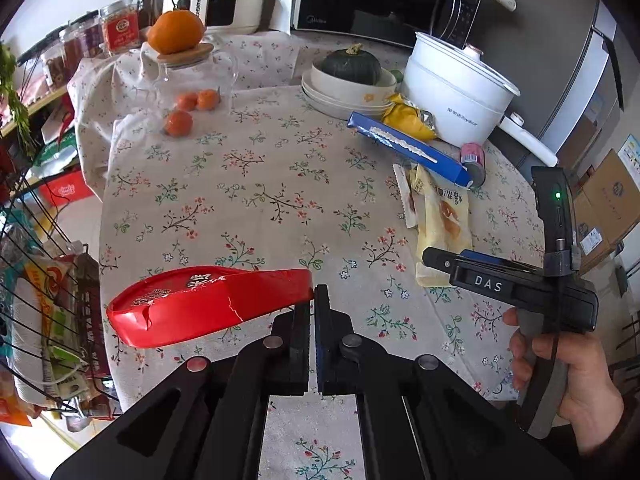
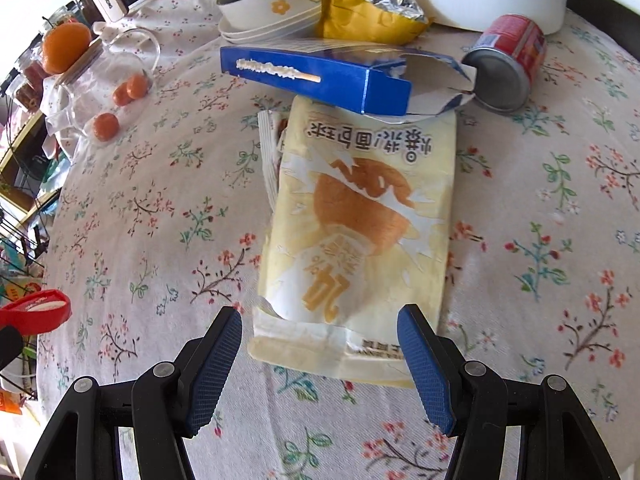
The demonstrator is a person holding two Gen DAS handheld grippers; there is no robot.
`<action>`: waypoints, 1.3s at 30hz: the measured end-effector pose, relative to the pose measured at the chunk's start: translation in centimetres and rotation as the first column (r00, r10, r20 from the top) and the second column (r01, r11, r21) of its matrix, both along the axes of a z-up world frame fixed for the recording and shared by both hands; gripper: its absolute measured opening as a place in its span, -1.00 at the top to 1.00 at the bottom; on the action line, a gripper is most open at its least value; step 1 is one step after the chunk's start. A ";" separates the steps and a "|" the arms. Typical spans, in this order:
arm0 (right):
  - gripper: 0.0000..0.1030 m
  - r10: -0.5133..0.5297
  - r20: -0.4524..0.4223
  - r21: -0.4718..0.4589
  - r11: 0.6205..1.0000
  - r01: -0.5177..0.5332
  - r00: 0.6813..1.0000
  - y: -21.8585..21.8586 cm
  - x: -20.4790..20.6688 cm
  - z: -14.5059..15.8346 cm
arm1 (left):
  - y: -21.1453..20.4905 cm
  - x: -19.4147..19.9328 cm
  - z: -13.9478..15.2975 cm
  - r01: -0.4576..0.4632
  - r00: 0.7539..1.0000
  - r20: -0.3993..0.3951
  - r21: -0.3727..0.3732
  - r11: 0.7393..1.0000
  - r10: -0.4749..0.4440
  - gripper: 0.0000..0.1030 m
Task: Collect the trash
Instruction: 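Grasp the yellow snack bag with the right tool while the left tool holds the red bowl, then carry the red bowl with the left tool over the bin while the right tool carries the yellow bag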
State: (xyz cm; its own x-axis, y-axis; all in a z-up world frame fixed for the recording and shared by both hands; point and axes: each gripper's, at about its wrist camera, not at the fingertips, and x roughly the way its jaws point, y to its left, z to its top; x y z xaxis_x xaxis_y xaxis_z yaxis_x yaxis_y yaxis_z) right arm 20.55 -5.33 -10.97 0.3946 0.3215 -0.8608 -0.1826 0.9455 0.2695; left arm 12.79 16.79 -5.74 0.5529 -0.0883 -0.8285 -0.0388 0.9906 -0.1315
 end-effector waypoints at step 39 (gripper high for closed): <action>0.96 -0.024 0.008 -0.102 0.994 0.025 1.000 -11.7 -4.6 4.6 | -15.7 0.6 0.2 0.285 0.958 0.001 0.073 0.956 -0.285 0.98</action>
